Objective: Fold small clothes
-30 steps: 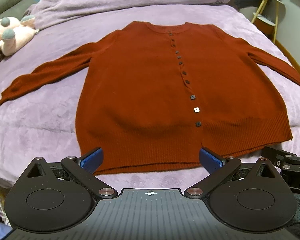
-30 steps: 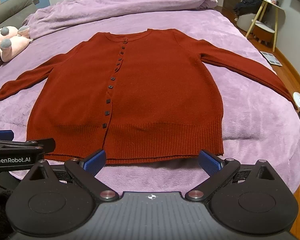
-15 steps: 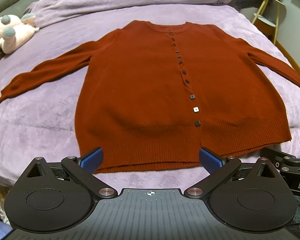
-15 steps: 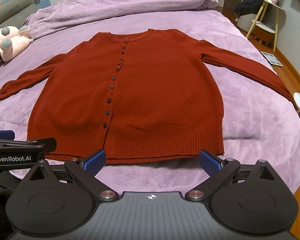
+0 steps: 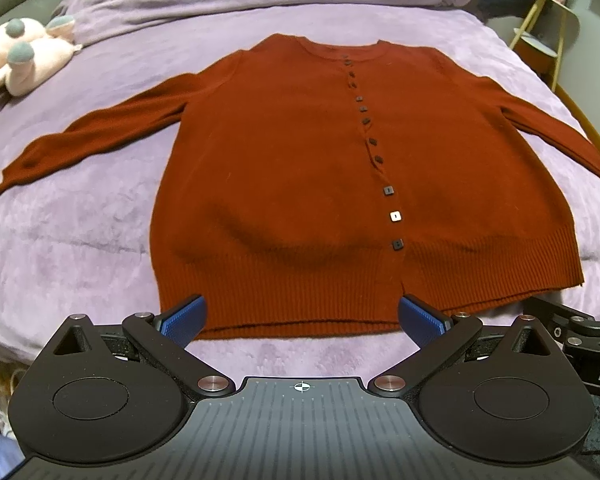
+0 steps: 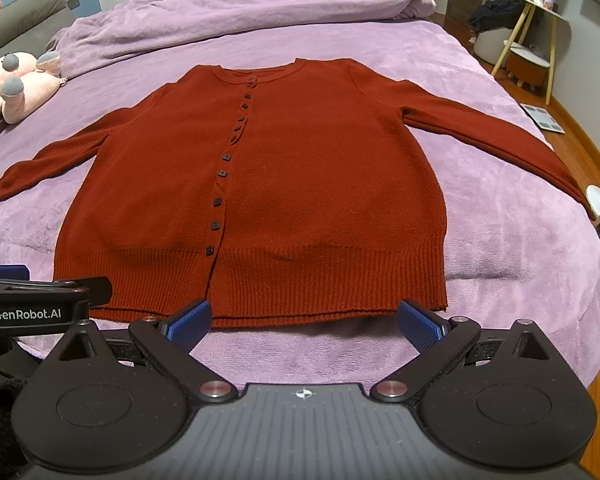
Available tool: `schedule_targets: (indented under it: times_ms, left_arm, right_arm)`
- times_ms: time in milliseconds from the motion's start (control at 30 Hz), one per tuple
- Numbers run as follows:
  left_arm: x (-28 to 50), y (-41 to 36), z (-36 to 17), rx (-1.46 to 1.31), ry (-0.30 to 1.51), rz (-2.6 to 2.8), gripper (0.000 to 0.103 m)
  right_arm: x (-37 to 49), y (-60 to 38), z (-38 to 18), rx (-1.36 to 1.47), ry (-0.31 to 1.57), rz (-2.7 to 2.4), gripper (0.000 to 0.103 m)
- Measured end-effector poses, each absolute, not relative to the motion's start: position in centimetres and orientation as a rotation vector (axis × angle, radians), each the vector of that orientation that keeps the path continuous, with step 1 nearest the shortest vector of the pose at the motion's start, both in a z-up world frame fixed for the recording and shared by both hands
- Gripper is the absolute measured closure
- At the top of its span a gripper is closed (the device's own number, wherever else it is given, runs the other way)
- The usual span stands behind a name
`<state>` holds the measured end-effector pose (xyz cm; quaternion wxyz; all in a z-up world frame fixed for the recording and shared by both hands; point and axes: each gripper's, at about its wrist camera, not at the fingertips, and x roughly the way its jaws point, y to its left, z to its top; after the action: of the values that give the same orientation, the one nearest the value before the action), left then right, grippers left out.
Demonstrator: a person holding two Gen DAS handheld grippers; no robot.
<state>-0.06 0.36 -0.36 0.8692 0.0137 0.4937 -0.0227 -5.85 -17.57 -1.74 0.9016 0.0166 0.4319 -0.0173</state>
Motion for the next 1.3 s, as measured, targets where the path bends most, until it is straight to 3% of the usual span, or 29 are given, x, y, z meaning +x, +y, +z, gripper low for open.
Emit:
schedule_targets:
  times_ms: [1300]
  left_arm:
    - [0.25,0.06,-0.58,0.025,1.054,-0.056,0.0]
  right_arm:
    - [-5.59,-17.88,-1.72,0.051,0.906,-0.035,0.004]
